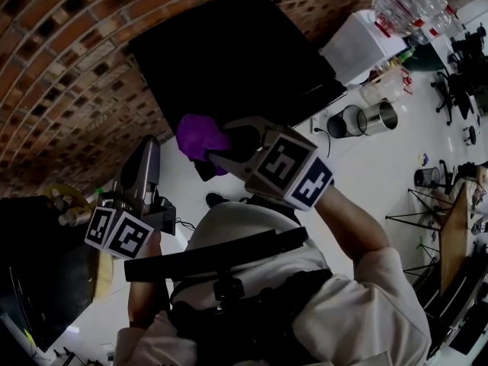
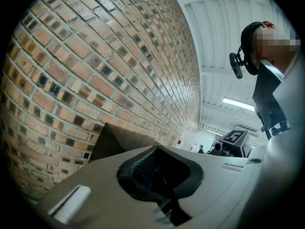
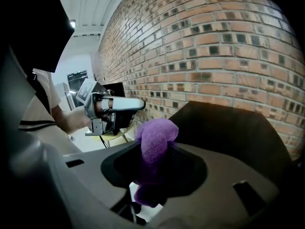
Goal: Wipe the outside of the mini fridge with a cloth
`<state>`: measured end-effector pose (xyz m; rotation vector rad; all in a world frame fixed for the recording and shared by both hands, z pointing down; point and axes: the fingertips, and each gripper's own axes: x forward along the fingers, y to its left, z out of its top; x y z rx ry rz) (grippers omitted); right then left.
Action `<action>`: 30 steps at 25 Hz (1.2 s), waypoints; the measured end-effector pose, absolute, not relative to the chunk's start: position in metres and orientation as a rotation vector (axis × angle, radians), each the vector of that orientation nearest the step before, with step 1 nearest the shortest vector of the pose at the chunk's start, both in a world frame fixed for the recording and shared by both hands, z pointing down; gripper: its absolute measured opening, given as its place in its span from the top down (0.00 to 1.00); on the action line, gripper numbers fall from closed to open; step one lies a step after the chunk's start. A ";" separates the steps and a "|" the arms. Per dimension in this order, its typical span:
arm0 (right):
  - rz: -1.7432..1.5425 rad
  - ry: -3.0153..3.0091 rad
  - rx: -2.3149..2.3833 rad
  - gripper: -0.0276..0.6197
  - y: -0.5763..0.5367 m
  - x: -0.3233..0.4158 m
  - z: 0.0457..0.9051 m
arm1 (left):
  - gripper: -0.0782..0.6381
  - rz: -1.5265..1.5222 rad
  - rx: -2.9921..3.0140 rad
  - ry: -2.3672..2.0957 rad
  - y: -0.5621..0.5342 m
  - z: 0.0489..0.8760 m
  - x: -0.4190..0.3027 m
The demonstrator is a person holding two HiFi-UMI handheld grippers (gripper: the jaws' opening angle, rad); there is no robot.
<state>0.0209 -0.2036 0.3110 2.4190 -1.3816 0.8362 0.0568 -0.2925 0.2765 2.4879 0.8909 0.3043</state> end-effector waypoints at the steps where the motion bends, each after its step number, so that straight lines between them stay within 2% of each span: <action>1: 0.834 -1.369 2.419 0.74 -0.199 0.022 0.311 | 0.88 0.302 2.495 0.901 -0.290 0.276 0.057; 22: 0.812 -1.007 2.525 0.74 -0.030 0.058 0.309 | 0.88 0.300 2.520 0.934 -0.201 0.247 0.072; 30: 0.791 -1.001 2.514 0.74 0.021 0.069 0.310 | 0.88 0.303 2.534 0.959 -0.135 0.240 0.080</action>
